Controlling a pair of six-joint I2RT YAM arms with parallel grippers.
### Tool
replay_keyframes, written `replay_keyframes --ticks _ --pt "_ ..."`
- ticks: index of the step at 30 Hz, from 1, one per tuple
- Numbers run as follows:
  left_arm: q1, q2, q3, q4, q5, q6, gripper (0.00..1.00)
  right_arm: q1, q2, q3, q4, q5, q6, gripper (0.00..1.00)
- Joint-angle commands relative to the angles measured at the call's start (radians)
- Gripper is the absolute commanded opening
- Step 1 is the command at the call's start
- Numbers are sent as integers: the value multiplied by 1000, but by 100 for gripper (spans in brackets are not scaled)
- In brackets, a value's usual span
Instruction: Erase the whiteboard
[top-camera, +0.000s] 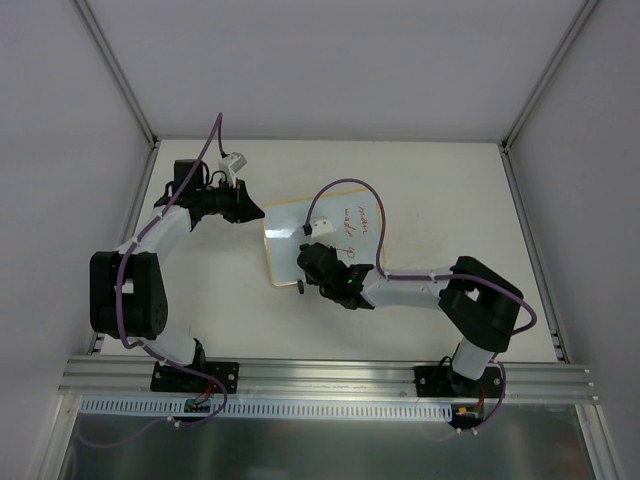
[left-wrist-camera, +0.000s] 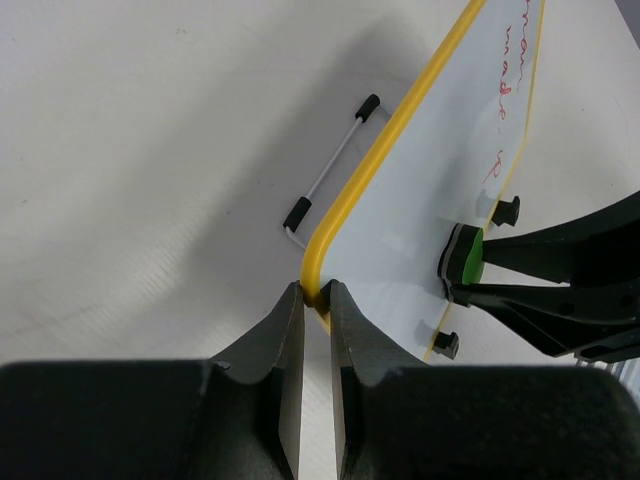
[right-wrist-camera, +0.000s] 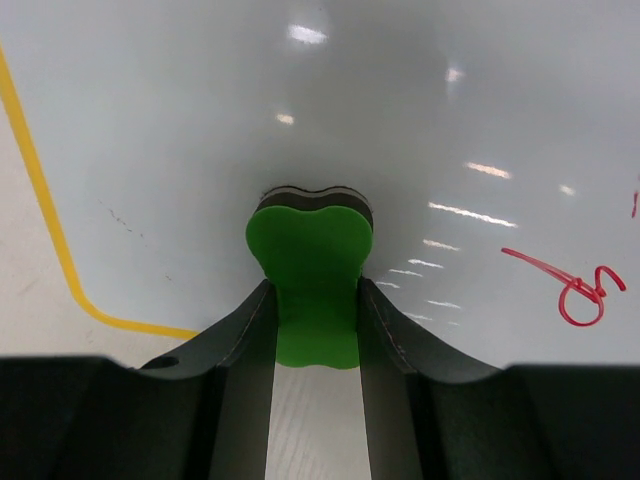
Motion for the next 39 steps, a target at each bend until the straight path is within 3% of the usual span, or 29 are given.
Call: replay_keyframes --ticks 1,7,17,24,33,39 --pt "-33 36 -15 -97 -18 32 0 -35 62 -47 -264 126 68 0" --pt "-33 36 -12 -105 -15 37 0 -89 -36 -65 -323 200 115 1" --pt "-33 36 -7 -114 -13 43 0 -270 -127 -116 -231 62 79 0" --pt "-36 39 -7 -117 -9 51 0 -232 -75 -62 -151 -51 24 0" --pt "-39 39 -7 -125 -16 55 0 -161 20 160 -158 -64 -12 0" --pt "-39 38 -7 -130 -19 57 0 -233 -4 96 -174 -19 46 0"
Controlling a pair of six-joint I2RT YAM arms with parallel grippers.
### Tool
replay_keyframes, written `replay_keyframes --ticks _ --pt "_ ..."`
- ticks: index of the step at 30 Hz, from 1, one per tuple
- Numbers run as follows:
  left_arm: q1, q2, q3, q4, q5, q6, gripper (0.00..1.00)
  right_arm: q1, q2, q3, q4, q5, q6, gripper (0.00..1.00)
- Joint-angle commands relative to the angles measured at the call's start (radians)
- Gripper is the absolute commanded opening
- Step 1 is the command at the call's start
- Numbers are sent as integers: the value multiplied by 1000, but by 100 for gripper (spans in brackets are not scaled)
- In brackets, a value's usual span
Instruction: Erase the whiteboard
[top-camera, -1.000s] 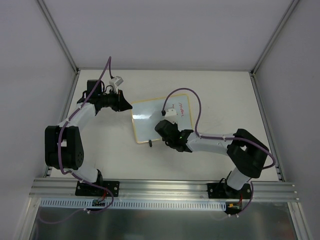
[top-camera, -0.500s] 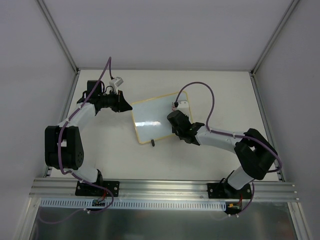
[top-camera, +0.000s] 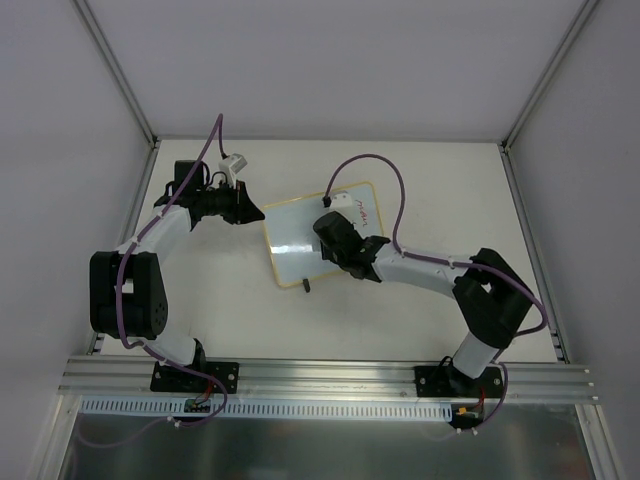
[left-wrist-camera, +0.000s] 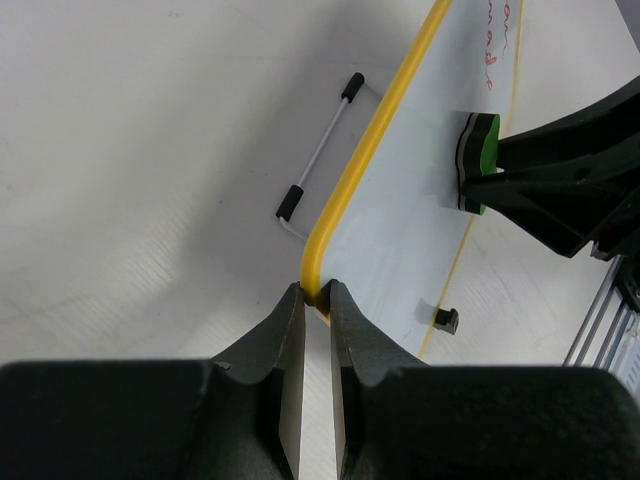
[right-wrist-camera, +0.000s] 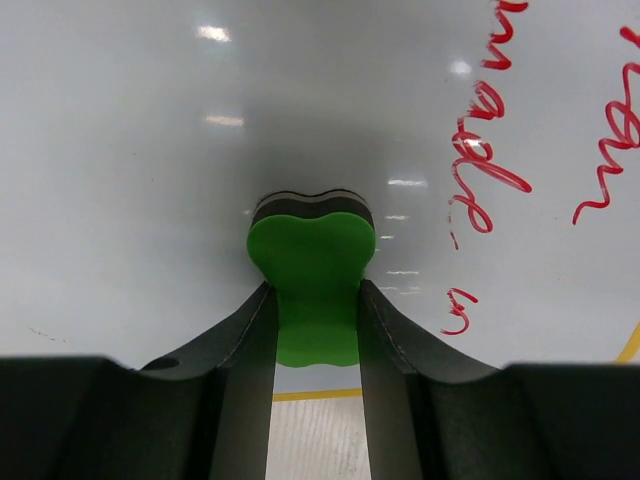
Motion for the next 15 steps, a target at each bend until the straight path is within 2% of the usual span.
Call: replay_keyframes --ticks 1,8,15 --pt "-38 37 -11 -96 -21 55 0 -76 6 -88 56 40 70 0" --pt "-38 45 -10 -104 -9 64 0 -136 -75 -298 57 74 183 0" --pt "-38 46 -8 -114 -13 72 0 -180 -123 -369 57 81 206 0"
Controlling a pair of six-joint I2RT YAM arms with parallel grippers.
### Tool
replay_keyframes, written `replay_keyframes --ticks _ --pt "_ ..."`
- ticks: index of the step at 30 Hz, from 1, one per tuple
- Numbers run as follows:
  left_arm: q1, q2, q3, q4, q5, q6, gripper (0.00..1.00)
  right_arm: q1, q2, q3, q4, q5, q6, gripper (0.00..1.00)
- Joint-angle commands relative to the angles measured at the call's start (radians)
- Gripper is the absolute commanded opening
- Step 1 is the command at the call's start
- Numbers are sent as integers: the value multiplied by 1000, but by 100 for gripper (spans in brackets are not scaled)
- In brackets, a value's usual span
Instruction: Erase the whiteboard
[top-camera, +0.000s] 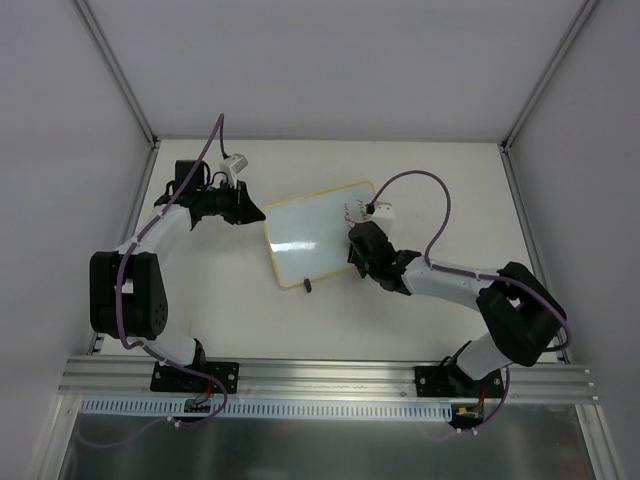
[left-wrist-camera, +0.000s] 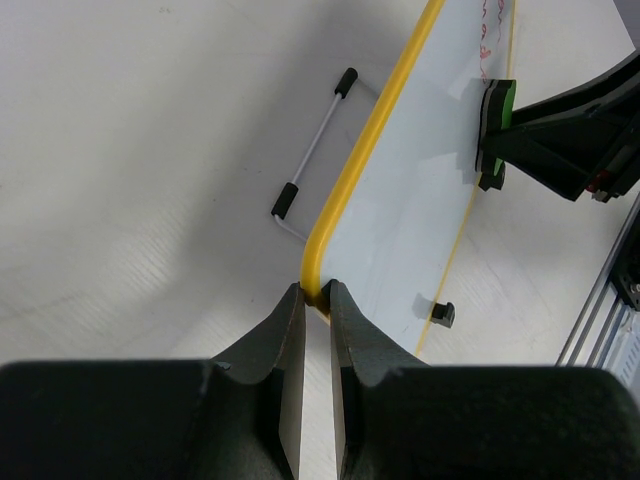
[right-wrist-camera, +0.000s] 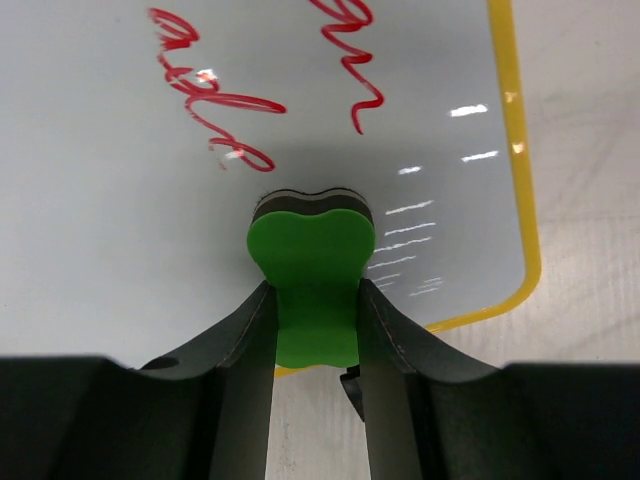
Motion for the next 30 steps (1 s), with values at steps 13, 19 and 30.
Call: replay_keyframes --ticks 13,19,30 --pt "-33 40 -10 -110 -16 74 0 -110 20 100 -118 74 -114 0" --pt "-34 43 -7 -113 -15 78 0 -107 103 307 -119 -2 -157 0" --pt "-42 46 -7 -116 -29 82 0 -90 290 604 -196 -36 -160 0"
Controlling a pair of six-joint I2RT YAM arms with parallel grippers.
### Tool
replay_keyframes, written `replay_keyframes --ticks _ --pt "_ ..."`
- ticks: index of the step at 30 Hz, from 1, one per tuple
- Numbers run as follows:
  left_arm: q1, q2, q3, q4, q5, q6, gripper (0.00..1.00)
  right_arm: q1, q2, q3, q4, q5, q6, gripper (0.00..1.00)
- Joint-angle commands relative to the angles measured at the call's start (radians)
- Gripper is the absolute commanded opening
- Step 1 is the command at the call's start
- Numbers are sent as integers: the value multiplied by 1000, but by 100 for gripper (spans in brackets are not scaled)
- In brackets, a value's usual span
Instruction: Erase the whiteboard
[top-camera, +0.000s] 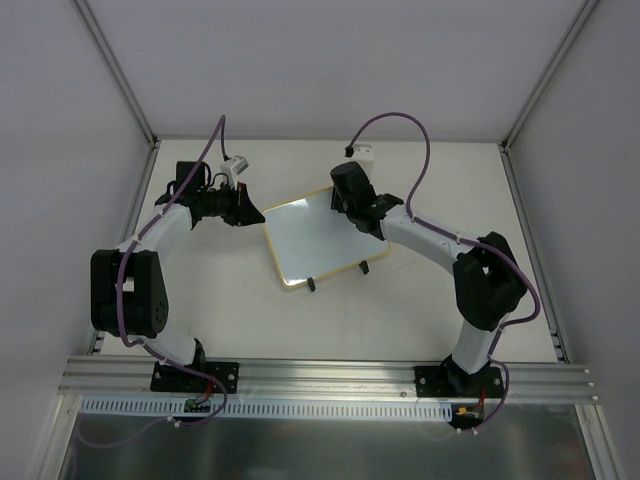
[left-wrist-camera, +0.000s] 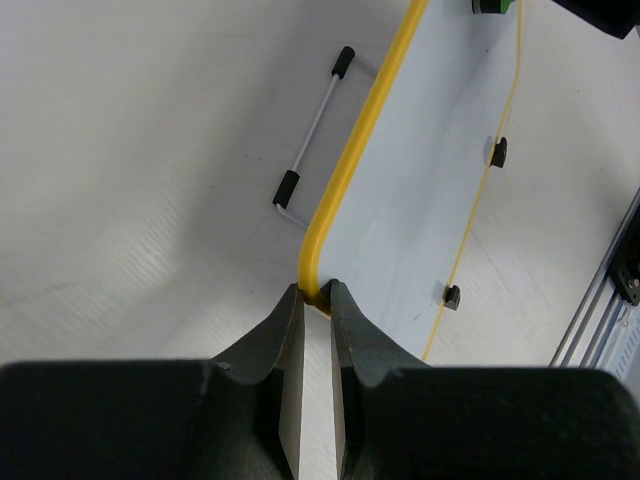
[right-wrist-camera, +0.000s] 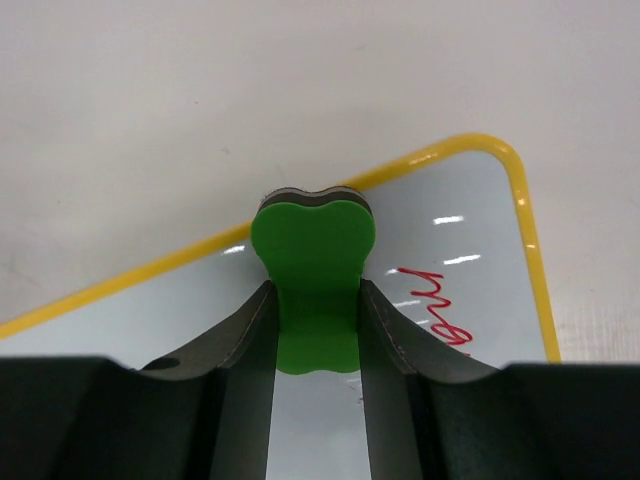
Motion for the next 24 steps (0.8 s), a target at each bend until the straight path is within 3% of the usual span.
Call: replay_keyframes --ticks 1,7,16,24 --pt "-41 36 -13 -82 -21 73 0 6 54 73 -5 -7 -2 0" --pt "-41 39 -13 -84 -29 75 0 6 15 -3 -60 53 49 0" --pt "-41 30 -7 -85 -47 69 0 6 -139 -366 -34 51 194 0" --pt "-41 27 -4 -97 -54 76 0 2 -177 -368 -32 68 188 0"
